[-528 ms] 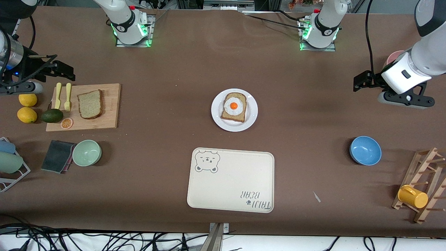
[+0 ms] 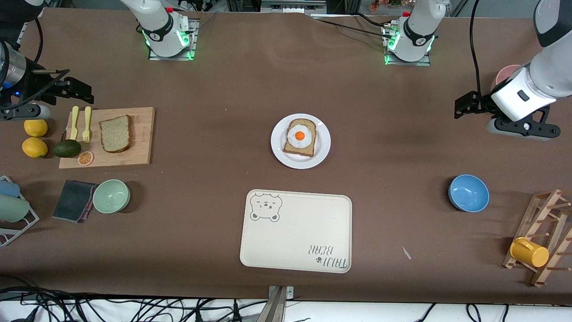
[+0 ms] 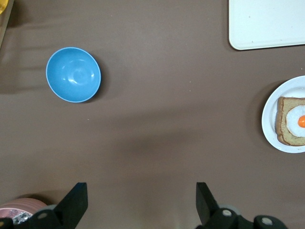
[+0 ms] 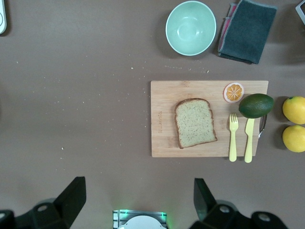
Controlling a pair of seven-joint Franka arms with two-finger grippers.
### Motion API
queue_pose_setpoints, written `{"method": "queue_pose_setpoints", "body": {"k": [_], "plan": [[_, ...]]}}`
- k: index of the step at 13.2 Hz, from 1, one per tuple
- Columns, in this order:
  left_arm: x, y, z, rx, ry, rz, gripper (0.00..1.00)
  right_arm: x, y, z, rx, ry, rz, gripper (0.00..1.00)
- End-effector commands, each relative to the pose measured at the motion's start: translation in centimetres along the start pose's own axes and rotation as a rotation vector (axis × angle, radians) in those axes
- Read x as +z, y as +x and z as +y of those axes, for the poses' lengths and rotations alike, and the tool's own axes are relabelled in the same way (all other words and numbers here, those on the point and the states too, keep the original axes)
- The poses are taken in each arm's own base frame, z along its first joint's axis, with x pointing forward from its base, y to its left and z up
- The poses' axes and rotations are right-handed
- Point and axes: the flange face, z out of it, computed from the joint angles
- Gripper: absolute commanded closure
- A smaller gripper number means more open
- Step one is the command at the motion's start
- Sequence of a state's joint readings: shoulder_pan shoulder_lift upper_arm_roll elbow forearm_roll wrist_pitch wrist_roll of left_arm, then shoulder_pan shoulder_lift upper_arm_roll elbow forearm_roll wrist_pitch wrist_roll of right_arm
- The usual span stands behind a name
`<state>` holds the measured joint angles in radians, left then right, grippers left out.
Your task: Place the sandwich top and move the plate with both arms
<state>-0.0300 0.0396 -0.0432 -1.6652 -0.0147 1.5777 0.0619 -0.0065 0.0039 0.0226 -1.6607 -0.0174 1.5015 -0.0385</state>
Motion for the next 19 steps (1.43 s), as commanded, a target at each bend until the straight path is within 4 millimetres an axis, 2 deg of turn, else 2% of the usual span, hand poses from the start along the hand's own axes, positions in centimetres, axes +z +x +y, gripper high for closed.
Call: {"method": "queue_pose_setpoints", "body": {"k": [1, 3, 19], "plan": [[-0.51, 0.6, -0.18, -0.007, -0.011, 0.008, 0.0, -0.57, -0.08, 0.02, 0.01, -0.012, 0.005, 0.0], [-1.17, 0.55, -0.55, -0.015, -0.015, 0.022, 0.0, -0.34, 0.07, 0.12, 0.012, -0.005, 0.0, 0.0], [-1.14, 0.76, -0.43, -0.012, -0.012, 0.022, 0.0, 0.1, 0.35, -0.09, 0.01, -0.001, -0.007, 0.0]]}}
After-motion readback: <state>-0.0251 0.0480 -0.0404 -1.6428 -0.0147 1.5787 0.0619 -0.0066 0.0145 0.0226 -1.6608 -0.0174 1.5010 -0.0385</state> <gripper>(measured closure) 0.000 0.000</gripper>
